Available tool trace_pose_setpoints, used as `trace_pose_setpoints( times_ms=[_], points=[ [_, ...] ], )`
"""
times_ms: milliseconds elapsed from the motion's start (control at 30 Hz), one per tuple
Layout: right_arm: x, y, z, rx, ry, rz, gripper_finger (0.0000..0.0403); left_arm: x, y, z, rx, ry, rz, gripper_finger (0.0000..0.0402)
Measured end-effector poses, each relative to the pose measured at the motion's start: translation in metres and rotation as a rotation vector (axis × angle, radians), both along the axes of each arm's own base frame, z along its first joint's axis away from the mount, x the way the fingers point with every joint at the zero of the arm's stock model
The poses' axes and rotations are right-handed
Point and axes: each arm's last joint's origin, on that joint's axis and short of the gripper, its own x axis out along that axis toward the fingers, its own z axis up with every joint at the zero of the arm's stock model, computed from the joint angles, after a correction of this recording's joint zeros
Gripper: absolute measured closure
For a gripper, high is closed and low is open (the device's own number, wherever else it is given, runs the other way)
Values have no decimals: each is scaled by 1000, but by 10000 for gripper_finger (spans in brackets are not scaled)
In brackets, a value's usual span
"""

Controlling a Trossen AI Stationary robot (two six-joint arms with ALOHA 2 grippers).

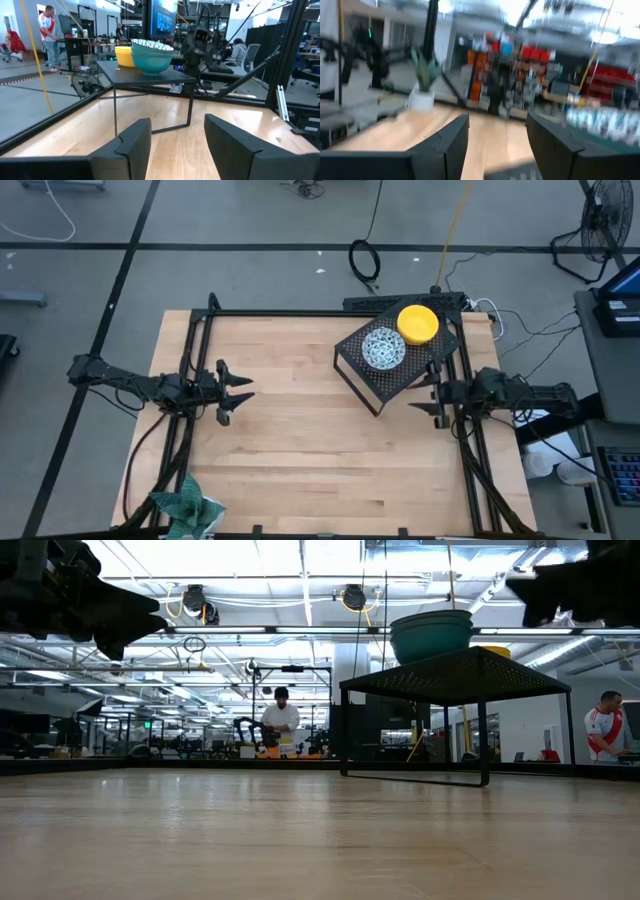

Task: Pick & Place Mini bowls
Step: Return to Home Position

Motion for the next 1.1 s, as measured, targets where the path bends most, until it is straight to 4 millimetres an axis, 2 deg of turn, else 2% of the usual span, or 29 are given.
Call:
trace_pose_setpoints(
  times_ms=[167,300,433,767,1100],
  points=[
    [0,0,2,47,-118,0,218,1,0,-1,2,11,5,219],
    [-4,-1,14,106,-268,-9,219,1,0,-1,3,13,5,212],
    [0,-3,4,113,-160,-63,218,1,0,-1,3,14,6,203],
    [5,-2,-23,101,127,-74,220,1,0,-1,3,13,5,190],
    [5,-2,-24,100,137,-75,222,1,0,-1,3,13,5,190]
  ],
)
